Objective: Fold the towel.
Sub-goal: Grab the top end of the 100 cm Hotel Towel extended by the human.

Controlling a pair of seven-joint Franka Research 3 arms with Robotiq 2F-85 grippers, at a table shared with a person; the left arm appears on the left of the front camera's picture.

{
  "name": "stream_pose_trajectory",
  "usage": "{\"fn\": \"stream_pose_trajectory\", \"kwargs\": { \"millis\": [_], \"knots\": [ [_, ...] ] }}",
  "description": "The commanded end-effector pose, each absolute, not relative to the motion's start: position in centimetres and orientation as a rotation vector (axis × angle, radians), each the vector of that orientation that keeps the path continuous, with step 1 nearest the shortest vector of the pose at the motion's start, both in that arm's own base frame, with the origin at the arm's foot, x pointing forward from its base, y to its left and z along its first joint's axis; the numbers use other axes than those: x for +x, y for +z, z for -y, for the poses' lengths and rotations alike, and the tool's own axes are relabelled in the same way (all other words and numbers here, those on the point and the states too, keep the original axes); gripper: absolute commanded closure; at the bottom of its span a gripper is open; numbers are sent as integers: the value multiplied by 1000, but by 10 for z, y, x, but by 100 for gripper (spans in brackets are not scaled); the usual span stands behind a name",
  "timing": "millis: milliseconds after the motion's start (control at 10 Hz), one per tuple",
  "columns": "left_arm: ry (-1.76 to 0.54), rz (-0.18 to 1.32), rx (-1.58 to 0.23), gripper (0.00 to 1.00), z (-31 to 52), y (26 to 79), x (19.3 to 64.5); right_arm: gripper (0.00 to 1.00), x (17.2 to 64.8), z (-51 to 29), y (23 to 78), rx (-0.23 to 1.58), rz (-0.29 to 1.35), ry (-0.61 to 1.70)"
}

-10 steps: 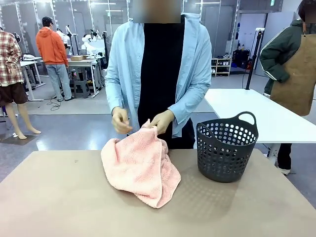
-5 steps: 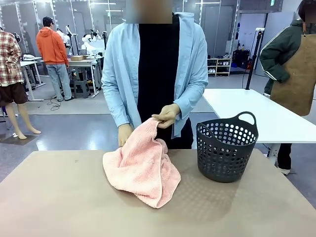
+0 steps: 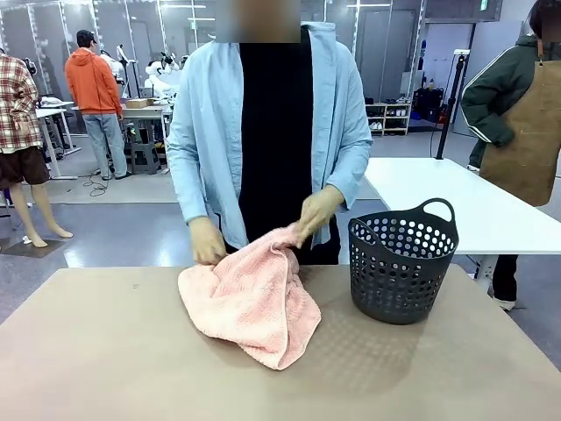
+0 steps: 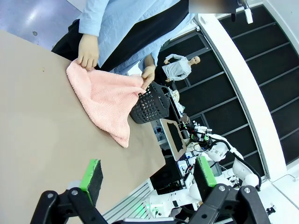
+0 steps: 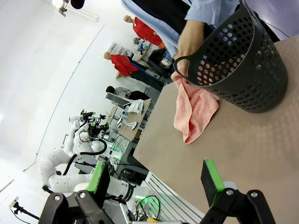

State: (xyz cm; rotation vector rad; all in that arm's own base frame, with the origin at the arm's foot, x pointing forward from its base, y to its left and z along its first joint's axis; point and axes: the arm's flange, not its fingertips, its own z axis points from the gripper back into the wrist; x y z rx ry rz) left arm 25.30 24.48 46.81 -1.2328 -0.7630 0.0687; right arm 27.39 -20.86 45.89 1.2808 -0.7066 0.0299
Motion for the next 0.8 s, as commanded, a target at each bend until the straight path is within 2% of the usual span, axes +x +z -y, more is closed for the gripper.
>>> {"fn": "stream_pose_trajectory", "kwargs": {
  "millis": [0, 700],
  "knots": [
    [53, 790, -1248, 0, -246, 468, 254, 0, 275, 209, 461, 1291, 716, 32],
    [53, 790, -1248, 0, -246, 468, 254, 0, 275, 209, 461, 1291, 716, 32]
  ]
}}
